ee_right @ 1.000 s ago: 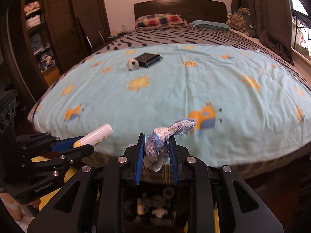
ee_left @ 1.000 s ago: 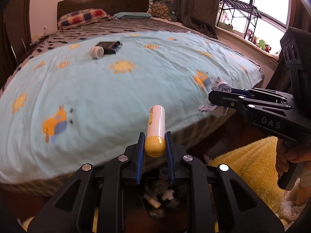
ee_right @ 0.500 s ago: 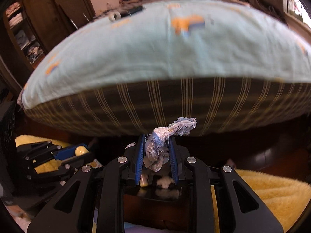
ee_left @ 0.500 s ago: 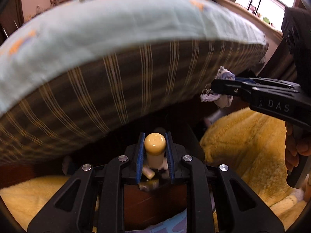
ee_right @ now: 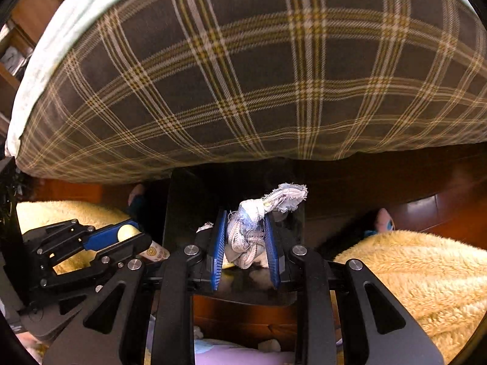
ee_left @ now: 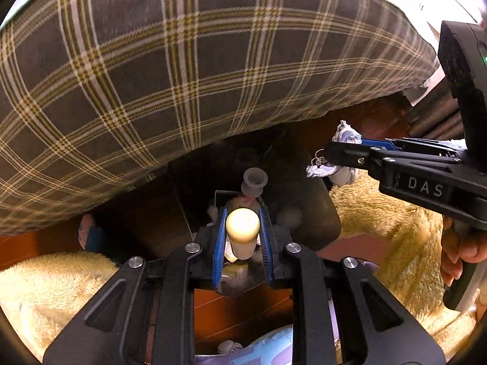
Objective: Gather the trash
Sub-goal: 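Lower both held items into the bin and open both tools, then raise both open tools back over the bed items, then grasp the black MARRY&ARD box with the right tool while the left tool grasps the white tape roll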
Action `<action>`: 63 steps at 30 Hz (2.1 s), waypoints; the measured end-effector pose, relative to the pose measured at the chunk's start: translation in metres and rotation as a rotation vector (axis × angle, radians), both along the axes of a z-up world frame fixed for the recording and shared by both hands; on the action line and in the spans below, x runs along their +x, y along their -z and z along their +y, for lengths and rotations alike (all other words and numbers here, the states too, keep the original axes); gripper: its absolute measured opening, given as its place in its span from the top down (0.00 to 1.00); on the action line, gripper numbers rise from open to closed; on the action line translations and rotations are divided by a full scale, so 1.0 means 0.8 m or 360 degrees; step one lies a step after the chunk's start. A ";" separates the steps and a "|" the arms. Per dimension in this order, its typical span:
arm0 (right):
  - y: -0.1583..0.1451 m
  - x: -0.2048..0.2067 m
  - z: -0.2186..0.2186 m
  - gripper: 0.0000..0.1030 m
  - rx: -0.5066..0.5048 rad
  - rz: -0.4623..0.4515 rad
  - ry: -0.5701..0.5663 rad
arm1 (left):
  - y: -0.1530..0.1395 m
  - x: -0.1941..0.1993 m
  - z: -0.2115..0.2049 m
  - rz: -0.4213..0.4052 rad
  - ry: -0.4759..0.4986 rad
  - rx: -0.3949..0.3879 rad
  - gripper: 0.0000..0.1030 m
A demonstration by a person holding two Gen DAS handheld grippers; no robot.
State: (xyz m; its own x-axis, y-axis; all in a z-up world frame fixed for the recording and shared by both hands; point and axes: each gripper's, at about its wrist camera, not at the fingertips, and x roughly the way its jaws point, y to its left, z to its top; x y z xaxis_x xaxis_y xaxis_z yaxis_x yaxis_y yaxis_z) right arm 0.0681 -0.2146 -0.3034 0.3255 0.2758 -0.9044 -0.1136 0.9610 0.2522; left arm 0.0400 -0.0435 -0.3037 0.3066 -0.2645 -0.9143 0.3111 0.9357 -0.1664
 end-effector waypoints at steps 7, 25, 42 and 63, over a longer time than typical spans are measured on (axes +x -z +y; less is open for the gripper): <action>0.001 0.012 0.007 0.68 0.0022 0.0027 0.0012 | -0.002 0.005 0.001 0.0032 -0.0020 -0.0014 0.70; -0.121 0.008 -0.041 0.04 0.0170 -0.0317 0.0158 | -0.130 -0.005 0.028 -0.0320 -0.0110 -0.0025 0.15; -0.240 0.095 -0.002 0.03 -0.0036 -0.0675 0.0040 | -0.246 0.067 0.088 -0.0678 -0.0264 -0.0012 0.11; -0.238 0.292 0.036 0.03 -0.0078 -0.0652 0.0106 | -0.235 0.311 0.106 -0.0623 -0.0308 0.0034 0.39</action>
